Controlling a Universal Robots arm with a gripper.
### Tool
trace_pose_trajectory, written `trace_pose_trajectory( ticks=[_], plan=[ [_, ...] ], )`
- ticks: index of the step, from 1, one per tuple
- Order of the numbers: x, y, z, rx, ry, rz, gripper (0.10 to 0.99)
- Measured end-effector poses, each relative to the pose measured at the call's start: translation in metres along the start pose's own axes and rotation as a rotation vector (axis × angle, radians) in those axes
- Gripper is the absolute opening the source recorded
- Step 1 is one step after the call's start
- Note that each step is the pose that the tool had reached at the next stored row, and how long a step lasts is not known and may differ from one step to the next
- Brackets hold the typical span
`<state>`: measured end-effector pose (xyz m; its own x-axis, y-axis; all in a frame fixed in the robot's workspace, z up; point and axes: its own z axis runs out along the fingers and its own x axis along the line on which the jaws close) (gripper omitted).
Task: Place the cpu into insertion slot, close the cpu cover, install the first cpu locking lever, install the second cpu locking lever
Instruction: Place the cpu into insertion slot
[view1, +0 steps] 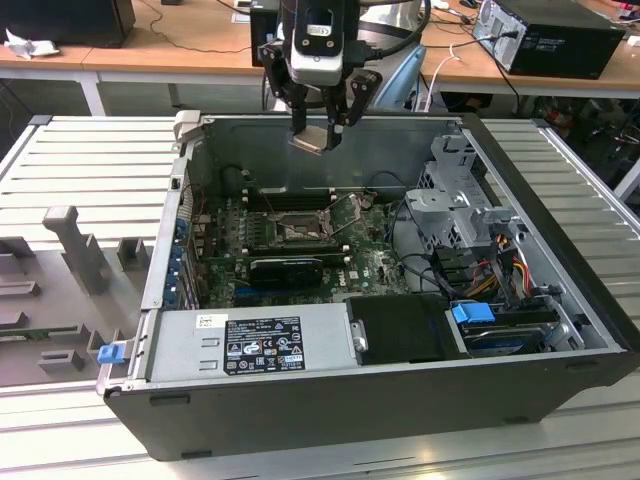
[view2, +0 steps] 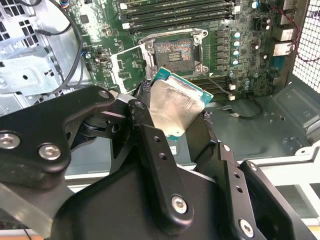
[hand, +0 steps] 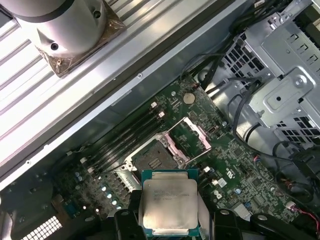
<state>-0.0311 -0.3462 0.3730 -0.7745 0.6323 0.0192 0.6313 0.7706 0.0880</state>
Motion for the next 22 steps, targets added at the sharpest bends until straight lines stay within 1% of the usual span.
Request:
trace_pose_trajectory(
  ticks=[10,18,22],
  plan=[
    [0.0,0.0,0.0001,-0.001,-0.0053,0.061,0.525],
    [0.0,-0.0001,0.0004,-0.003,-0.0129,0.146,0.525],
    [0.0,0.0,0.0005,-0.003,-0.0155,0.176,0.525]
  ],
)
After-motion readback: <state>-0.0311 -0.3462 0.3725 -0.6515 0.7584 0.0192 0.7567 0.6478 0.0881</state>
